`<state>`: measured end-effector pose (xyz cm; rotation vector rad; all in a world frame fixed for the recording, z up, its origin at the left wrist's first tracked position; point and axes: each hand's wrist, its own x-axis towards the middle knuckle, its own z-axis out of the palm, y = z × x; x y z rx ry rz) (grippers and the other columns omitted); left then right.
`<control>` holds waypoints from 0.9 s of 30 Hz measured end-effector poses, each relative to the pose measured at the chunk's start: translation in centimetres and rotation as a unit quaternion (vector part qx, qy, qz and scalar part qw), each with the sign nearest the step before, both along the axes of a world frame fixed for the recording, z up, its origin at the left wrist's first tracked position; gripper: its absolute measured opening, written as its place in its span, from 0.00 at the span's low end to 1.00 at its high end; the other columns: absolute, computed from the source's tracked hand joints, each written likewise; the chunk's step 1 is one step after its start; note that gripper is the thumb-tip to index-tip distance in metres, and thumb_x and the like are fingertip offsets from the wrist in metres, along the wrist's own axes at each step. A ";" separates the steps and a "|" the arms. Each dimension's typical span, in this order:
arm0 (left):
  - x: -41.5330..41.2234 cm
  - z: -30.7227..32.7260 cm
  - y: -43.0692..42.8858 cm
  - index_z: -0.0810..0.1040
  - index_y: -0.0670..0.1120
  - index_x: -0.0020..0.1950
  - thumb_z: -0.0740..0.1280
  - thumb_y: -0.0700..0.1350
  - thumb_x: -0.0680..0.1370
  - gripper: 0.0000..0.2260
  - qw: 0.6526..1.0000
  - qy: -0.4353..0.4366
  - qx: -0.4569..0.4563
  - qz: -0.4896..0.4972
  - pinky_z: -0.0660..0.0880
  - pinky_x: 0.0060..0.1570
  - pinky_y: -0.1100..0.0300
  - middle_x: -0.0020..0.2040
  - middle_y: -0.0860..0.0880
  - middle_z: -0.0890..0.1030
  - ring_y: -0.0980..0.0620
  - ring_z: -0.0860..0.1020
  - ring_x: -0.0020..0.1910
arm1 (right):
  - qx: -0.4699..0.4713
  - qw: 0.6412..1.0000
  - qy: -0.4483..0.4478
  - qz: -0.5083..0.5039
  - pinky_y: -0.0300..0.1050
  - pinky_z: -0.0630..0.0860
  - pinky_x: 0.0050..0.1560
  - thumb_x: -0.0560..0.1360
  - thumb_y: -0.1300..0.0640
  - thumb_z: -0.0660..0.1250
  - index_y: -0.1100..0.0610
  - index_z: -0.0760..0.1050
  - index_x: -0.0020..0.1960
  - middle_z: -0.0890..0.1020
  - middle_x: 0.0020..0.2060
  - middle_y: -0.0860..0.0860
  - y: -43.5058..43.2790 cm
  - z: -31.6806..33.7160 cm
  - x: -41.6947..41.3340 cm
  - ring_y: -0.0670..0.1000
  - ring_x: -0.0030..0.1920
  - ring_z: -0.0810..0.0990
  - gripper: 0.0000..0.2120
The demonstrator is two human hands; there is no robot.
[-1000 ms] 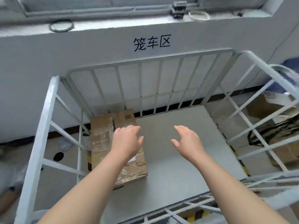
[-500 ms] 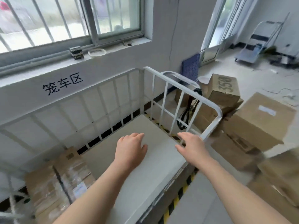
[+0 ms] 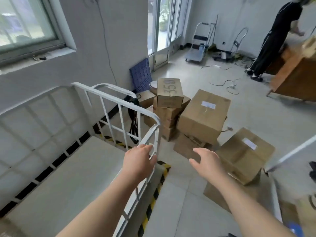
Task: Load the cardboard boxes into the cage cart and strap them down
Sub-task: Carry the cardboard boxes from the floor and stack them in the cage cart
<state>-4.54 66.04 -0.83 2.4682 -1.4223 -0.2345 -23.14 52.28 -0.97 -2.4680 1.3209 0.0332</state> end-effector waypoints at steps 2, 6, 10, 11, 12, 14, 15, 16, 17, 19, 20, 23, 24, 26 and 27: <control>-1.2 -0.3 -2.9 0.72 0.50 0.69 0.59 0.53 0.80 0.18 1.000 0.003 0.012 -0.028 0.73 0.57 0.55 0.61 0.51 0.78 0.49 0.77 0.59 | 0.010 0.999 -0.001 -0.036 0.46 0.63 0.71 0.78 0.46 0.63 0.53 0.68 0.73 0.70 0.72 0.48 -2.0 -0.2 -2.1 0.49 0.71 0.68 0.25; -2.7 -1.1 -8.6 0.69 0.50 0.71 0.59 0.54 0.80 0.20 0.997 0.013 0.032 -0.066 0.73 0.60 0.53 0.64 0.50 0.77 0.48 0.76 0.61 | 0.030 0.994 -0.028 -0.105 0.48 0.66 0.70 0.78 0.47 0.64 0.53 0.69 0.72 0.72 0.70 0.49 -5.6 -1.2 -4.9 0.51 0.69 0.70 0.24; -3.1 -1.7 -14.4 0.69 0.51 0.73 0.60 0.54 0.80 0.21 0.995 0.016 0.029 -0.099 0.74 0.57 0.54 0.64 0.50 0.77 0.49 0.77 0.59 | 0.034 0.987 -0.042 -0.153 0.48 0.68 0.68 0.78 0.47 0.64 0.53 0.70 0.71 0.73 0.69 0.48 -9.2 -1.5 -5.9 0.52 0.67 0.72 0.24; -3.0 -1.9 -15.9 0.69 0.51 0.73 0.60 0.54 0.80 0.21 0.994 0.016 0.029 -0.107 0.74 0.56 0.54 0.63 0.50 0.77 0.49 0.77 0.59 | 0.034 0.985 -0.044 -0.162 0.48 0.68 0.68 0.78 0.47 0.64 0.53 0.69 0.72 0.73 0.69 0.48 -10.3 -1.5 -5.9 0.52 0.68 0.71 0.24; -2.8 -2.1 -17.5 0.69 0.51 0.73 0.59 0.54 0.80 0.21 0.993 0.016 0.030 -0.115 0.74 0.56 0.54 0.63 0.50 0.77 0.49 0.77 0.58 | 0.033 0.984 -0.047 -0.170 0.48 0.68 0.68 0.78 0.47 0.64 0.53 0.69 0.72 0.72 0.70 0.48 -11.5 -1.5 -5.8 0.52 0.68 0.71 0.24; -2.0 -2.4 -20.7 0.69 0.51 0.73 0.59 0.54 0.80 0.21 0.990 0.014 0.035 -0.134 0.73 0.56 0.54 0.64 0.50 0.77 0.49 0.77 0.59 | 0.033 0.980 -0.048 -0.191 0.48 0.69 0.67 0.78 0.48 0.63 0.53 0.69 0.72 0.72 0.70 0.49 -13.9 -1.5 -5.5 0.53 0.68 0.71 0.23; -1.5 -2.4 -22.2 0.69 0.51 0.72 0.59 0.54 0.80 0.21 0.989 0.012 0.036 -0.143 0.73 0.56 0.54 0.64 0.51 0.77 0.49 0.77 0.59 | 0.035 0.977 -0.049 -0.203 0.48 0.69 0.67 0.78 0.48 0.63 0.54 0.69 0.72 0.73 0.69 0.49 -15.1 -1.5 -5.2 0.53 0.68 0.71 0.23; -0.9 -2.5 -23.6 0.69 0.51 0.72 0.59 0.54 0.80 0.21 0.988 0.013 0.038 -0.149 0.73 0.56 0.54 0.64 0.51 0.77 0.49 0.77 0.59 | 0.038 0.975 -0.050 -0.214 0.47 0.69 0.67 0.78 0.49 0.63 0.54 0.69 0.71 0.73 0.69 0.50 -16.3 -1.4 -4.9 0.52 0.67 0.72 0.23; -0.3 -2.5 -25.0 0.69 0.51 0.72 0.59 0.54 0.80 0.20 0.987 0.017 0.040 -0.152 0.73 0.56 0.54 0.64 0.51 0.77 0.49 0.77 0.59 | 0.043 0.972 -0.050 -0.224 0.46 0.69 0.66 0.78 0.49 0.63 0.55 0.70 0.71 0.74 0.69 0.51 -17.5 -1.3 -4.6 0.52 0.67 0.72 0.23; 0.7 -2.5 -27.6 0.70 0.51 0.71 0.59 0.54 0.80 0.20 0.986 0.019 0.049 -0.161 0.73 0.55 0.55 0.63 0.51 0.77 0.49 0.77 0.58 | 0.046 0.968 -0.051 -0.240 0.45 0.68 0.66 0.78 0.50 0.64 0.55 0.70 0.71 0.74 0.68 0.51 -19.7 -1.3 -3.9 0.52 0.66 0.73 0.23; 1.2 -2.6 -29.0 0.71 0.50 0.69 0.60 0.54 0.80 0.19 0.985 0.017 0.053 -0.166 0.74 0.55 0.55 0.62 0.51 0.77 0.49 0.77 0.57 | 0.047 0.966 -0.053 -0.248 0.45 0.68 0.66 0.78 0.50 0.64 0.55 0.70 0.71 0.74 0.68 0.51 -20.8 -1.3 -3.5 0.52 0.66 0.73 0.23; 2.3 -3.1 -32.9 0.74 0.49 0.66 0.61 0.53 0.80 0.17 0.984 0.026 0.055 -0.170 0.76 0.53 0.54 0.61 0.50 0.78 0.49 0.78 0.56 | 0.057 0.958 -0.067 -0.273 0.47 0.68 0.67 0.78 0.50 0.63 0.55 0.70 0.71 0.73 0.69 0.51 -23.7 -2.2 -2.9 0.52 0.66 0.73 0.23; 2.5 -3.3 -34.0 0.74 0.49 0.67 0.61 0.53 0.80 0.17 0.983 0.031 0.056 -0.171 0.76 0.54 0.54 0.62 0.50 0.78 0.49 0.78 0.57 | 0.062 0.955 -0.070 -0.281 0.48 0.69 0.66 0.78 0.49 0.63 0.54 0.70 0.71 0.73 0.69 0.50 -24.6 -2.6 -2.7 0.52 0.66 0.73 0.23; 2.7 -3.8 -36.2 0.72 0.49 0.69 0.62 0.53 0.80 0.18 0.982 0.037 0.062 -0.174 0.77 0.53 0.55 0.63 0.50 0.78 0.50 0.78 0.57 | 0.073 0.951 -0.076 -0.292 0.49 0.70 0.66 0.78 0.48 0.63 0.54 0.69 0.71 0.73 0.69 0.50 -26.4 -3.5 -2.5 0.53 0.66 0.73 0.23; 2.8 -4.2 -37.4 0.72 0.50 0.70 0.62 0.53 0.80 0.19 0.982 0.042 0.067 -0.174 0.77 0.52 0.56 0.63 0.50 0.78 0.50 0.78 0.57 | 0.078 0.949 -0.076 -0.295 0.49 0.70 0.65 0.78 0.48 0.63 0.53 0.69 0.72 0.73 0.69 0.50 -27.4 -3.9 -2.4 0.53 0.66 0.73 0.23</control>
